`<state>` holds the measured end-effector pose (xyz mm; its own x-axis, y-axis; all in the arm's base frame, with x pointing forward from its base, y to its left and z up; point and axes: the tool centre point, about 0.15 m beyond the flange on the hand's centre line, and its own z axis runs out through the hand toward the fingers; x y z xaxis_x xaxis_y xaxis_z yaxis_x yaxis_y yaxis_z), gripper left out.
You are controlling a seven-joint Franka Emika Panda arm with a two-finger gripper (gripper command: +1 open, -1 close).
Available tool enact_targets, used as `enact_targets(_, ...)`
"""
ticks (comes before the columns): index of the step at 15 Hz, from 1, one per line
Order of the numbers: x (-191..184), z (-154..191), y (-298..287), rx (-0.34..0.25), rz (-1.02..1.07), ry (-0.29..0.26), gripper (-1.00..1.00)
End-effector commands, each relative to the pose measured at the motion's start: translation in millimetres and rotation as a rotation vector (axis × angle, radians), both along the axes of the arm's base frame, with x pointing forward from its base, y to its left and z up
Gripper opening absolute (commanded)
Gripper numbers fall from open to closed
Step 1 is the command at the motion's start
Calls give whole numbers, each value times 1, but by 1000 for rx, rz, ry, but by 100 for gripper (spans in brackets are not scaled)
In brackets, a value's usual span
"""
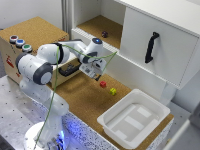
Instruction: Grasp the handle of the drawer and close it
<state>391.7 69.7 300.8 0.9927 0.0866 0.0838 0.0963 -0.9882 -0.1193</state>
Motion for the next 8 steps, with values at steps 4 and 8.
enact_targets(4, -14, 0, 75, -19, -128, -28, -100)
enact_targets(8, -21, 2, 113, 15, -143, -44, -100)
